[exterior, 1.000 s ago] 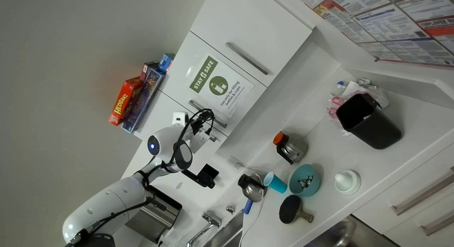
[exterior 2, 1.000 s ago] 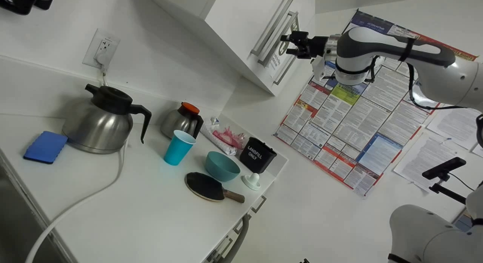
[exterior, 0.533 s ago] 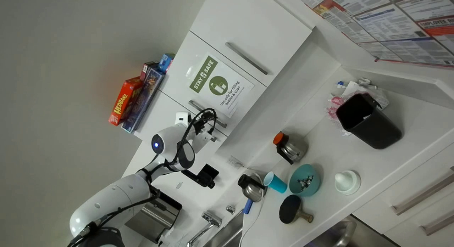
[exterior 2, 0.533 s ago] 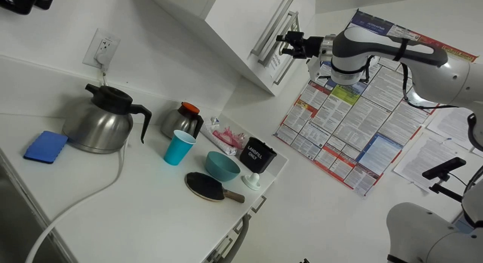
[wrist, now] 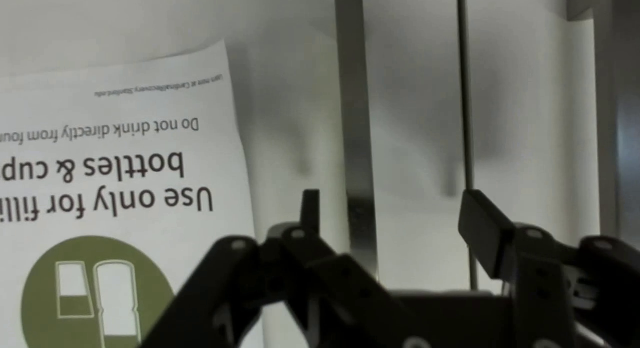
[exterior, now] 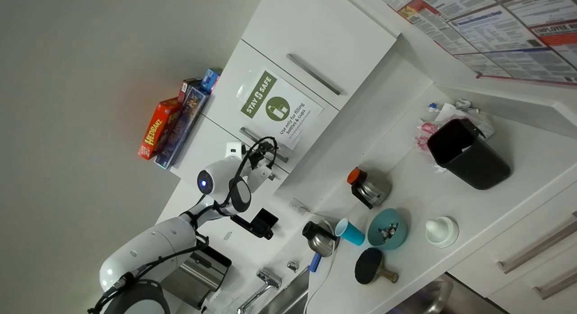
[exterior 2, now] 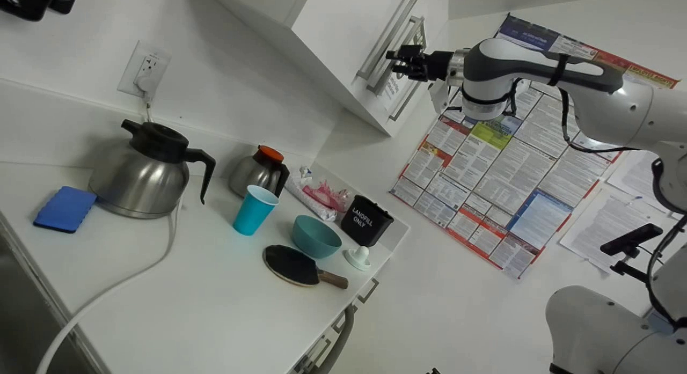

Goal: Open the top drawer door on the right

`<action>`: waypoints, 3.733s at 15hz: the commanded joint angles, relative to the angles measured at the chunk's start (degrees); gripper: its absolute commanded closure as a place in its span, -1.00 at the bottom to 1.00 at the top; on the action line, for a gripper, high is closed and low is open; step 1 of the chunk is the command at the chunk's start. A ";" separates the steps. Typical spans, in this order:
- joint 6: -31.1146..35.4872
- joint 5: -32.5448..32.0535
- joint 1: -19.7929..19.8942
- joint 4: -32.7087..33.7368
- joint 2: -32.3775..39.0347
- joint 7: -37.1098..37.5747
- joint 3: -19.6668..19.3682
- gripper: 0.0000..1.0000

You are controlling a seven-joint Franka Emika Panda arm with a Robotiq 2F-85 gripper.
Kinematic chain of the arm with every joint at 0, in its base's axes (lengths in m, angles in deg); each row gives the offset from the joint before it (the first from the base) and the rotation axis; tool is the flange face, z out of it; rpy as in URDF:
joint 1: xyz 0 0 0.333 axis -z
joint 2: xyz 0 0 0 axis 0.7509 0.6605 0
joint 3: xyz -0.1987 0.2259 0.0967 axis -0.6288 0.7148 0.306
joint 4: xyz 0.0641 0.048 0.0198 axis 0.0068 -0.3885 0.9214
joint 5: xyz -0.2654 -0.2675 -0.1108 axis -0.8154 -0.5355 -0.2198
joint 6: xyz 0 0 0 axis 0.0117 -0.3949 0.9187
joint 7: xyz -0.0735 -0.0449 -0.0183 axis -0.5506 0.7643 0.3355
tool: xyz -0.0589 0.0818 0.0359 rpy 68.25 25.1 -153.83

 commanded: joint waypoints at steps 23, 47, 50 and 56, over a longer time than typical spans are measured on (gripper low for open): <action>-12.09 -9.95 8.57 -6.78 -20.07 -4.93 5.92 0.92; -35.04 2.35 17.16 -6.30 -34.63 -20.21 4.61 0.11; -39.69 3.63 20.80 -5.08 -33.64 -11.52 5.47 -0.31; -38.39 1.18 32.00 -5.24 -28.36 -2.30 10.46 -1.00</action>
